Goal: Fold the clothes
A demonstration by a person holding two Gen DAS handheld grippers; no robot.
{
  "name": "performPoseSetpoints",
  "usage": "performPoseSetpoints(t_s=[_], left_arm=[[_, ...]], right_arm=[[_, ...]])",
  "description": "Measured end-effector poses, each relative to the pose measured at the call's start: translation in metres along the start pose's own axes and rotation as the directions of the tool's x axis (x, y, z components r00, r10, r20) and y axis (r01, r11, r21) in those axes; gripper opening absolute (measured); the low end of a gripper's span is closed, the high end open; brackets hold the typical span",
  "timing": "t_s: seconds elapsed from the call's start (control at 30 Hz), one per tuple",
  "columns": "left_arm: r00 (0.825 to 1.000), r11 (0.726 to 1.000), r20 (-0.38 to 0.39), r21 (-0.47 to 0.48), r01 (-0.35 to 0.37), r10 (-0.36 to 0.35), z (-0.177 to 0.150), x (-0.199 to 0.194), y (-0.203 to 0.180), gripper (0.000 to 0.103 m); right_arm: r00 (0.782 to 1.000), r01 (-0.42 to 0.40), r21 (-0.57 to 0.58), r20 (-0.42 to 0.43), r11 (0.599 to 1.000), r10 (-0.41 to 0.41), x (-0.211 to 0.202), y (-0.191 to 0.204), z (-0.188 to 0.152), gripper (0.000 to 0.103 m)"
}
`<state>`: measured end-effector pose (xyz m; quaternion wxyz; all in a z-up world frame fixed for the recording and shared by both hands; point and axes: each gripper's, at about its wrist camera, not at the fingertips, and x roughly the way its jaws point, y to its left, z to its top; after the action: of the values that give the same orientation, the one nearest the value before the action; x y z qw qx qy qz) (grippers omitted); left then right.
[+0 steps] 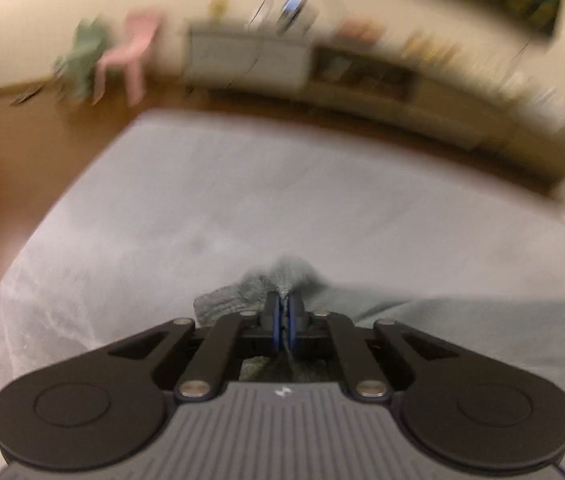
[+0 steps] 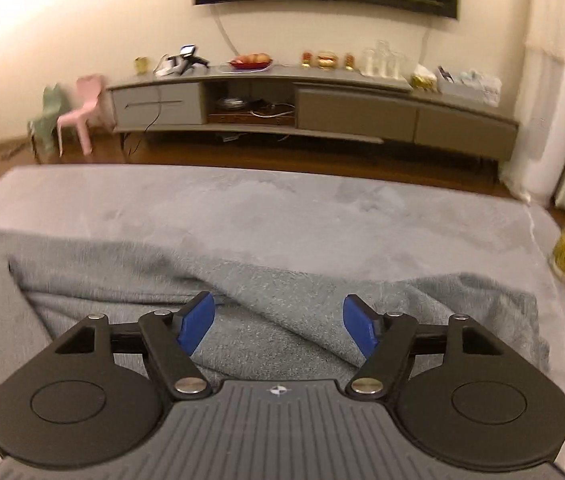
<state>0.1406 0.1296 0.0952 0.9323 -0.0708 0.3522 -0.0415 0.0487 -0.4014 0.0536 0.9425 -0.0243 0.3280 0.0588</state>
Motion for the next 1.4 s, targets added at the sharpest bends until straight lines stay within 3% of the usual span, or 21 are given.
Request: performPoseSetpoints(t_s=[0.07, 0.1, 0.17, 0.27, 0.33, 0.47, 0.5, 0.57, 0.67, 0.7, 0.73, 0.83, 0.9, 0.93, 0.97, 1.0, 1.03, 1.1, 1.17, 1.27, 1.4], left_arm=[[0.986, 0.976, 0.049, 0.157, 0.152, -0.161, -0.038, -0.067, -0.04, 0.004], [0.982, 0.959, -0.001, 0.215, 0.185, -0.189, -0.064, -0.081, -0.057, 0.004], [0.971, 0.932, -0.146, 0.285, 0.222, -0.187, -0.12, -0.088, -0.084, 0.011], [0.963, 0.946, -0.219, 0.248, 0.208, -0.155, -0.161, -0.082, -0.082, 0.015], [0.972, 0.961, -0.158, 0.192, 0.202, -0.173, -0.156, -0.099, -0.067, 0.022], [0.981, 0.979, -0.02, 0.061, 0.195, -0.194, -0.135, -0.127, -0.033, 0.058], [0.983, 0.982, 0.002, 0.018, 0.186, -0.186, -0.124, -0.127, -0.025, 0.063], [0.983, 0.984, -0.049, -0.017, 0.177, -0.178, -0.105, -0.099, -0.02, 0.078], [0.969, 0.99, -0.206, -0.077, 0.12, -0.133, -0.096, -0.025, -0.02, 0.073], [0.96, 0.99, -0.251, -0.099, 0.102, -0.124, -0.098, -0.005, -0.018, 0.065], [0.955, 0.989, -0.271, -0.115, 0.093, -0.121, -0.101, 0.008, -0.018, 0.034], [0.964, 0.983, -0.198, -0.068, 0.168, -0.179, -0.087, 0.002, -0.025, 0.012], [0.981, 0.974, 0.012, -0.114, 0.196, -0.195, -0.041, -0.034, -0.007, 0.012], [0.973, 0.967, 0.124, -0.141, 0.212, -0.195, -0.017, -0.052, 0.004, 0.012], [0.963, 0.956, 0.232, -0.221, 0.192, -0.139, 0.011, -0.066, 0.026, 0.012], [0.958, 0.949, 0.279, -0.282, 0.14, -0.059, 0.037, -0.068, 0.047, 0.011], [0.965, 0.948, 0.263, -0.309, 0.074, 0.01, 0.056, -0.06, 0.062, 0.017], [0.991, 0.914, 0.079, -0.399, -0.069, 0.11, 0.074, -0.024, 0.096, 0.022], [0.987, 0.905, 0.042, -0.406, -0.123, 0.153, 0.062, -0.021, 0.108, 0.038], [0.995, 0.892, 0.049, -0.45, -0.054, 0.085, 0.016, -0.027, 0.113, 0.046], [1.0, 0.914, -0.003, -0.405, -0.023, 0.023, -0.032, -0.029, 0.108, 0.047]], right_arm=[[1.0, -0.001, -0.031, 0.011, 1.0, 0.001, -0.003, 0.002, 0.003, 0.073], [1.0, -0.004, -0.038, 0.012, 0.999, 0.005, -0.004, 0.005, 0.005, 0.073], [1.0, -0.026, -0.042, -0.002, 0.999, 0.026, 0.0, 0.016, 0.011, 0.074], [0.991, -0.131, -0.061, -0.03, 0.99, 0.129, 0.012, 0.064, 0.022, 0.074], [0.971, -0.239, -0.084, -0.032, 0.967, 0.237, 0.01, 0.108, 0.029, 0.076], [0.908, -0.419, -0.158, -0.042, 0.894, 0.418, -0.006, 0.187, 0.04, 0.085], [0.906, -0.422, -0.185, -0.045, 0.888, 0.421, -0.008, 0.199, 0.039, 0.085], [0.911, -0.41, -0.21, -0.051, 0.888, 0.408, -0.006, 0.211, 0.036, 0.086], [0.93, -0.368, -0.142, -0.074, 0.919, 0.361, 0.0, 0.199, 0.023, 0.086], [0.935, -0.353, -0.125, -0.075, 0.927, 0.346, -0.002, 0.189, 0.015, 0.086], [0.941, -0.336, -0.11, -0.076, 0.935, 0.329, -0.002, 0.175, 0.008, 0.086], [0.961, -0.271, -0.079, -0.082, 0.959, 0.264, -0.002, 0.129, -0.015, 0.086], [0.973, -0.216, -0.058, -0.096, 0.975, 0.21, 0.004, 0.096, -0.033, 0.086], [0.977, -0.188, -0.038, -0.106, 0.981, 0.184, 0.01, 0.08, -0.041, 0.086], [0.981, -0.159, -0.002, -0.116, 0.987, 0.158, 0.018, 0.064, -0.046, 0.085], [0.983, -0.13, 0.04, -0.127, 0.991, 0.134, 0.027, 0.049, -0.05, 0.085], [0.983, -0.112, 0.084, -0.136, 0.99, 0.123, 0.035, 0.036, -0.053, 0.085], [0.981, -0.111, 0.162, -0.143, 0.98, 0.135, 0.045, 0.015, -0.054, 0.085], [0.98, -0.115, 0.207, -0.139, 0.972, 0.145, 0.046, 0.003, -0.053, 0.085], [0.983, -0.105, 0.232, -0.126, 0.967, 0.137, 0.043, -0.012, -0.05, 0.086], [0.991, -0.015, 0.183, -0.13, 0.983, 0.039, 0.05, -0.034, -0.044, 0.089]])
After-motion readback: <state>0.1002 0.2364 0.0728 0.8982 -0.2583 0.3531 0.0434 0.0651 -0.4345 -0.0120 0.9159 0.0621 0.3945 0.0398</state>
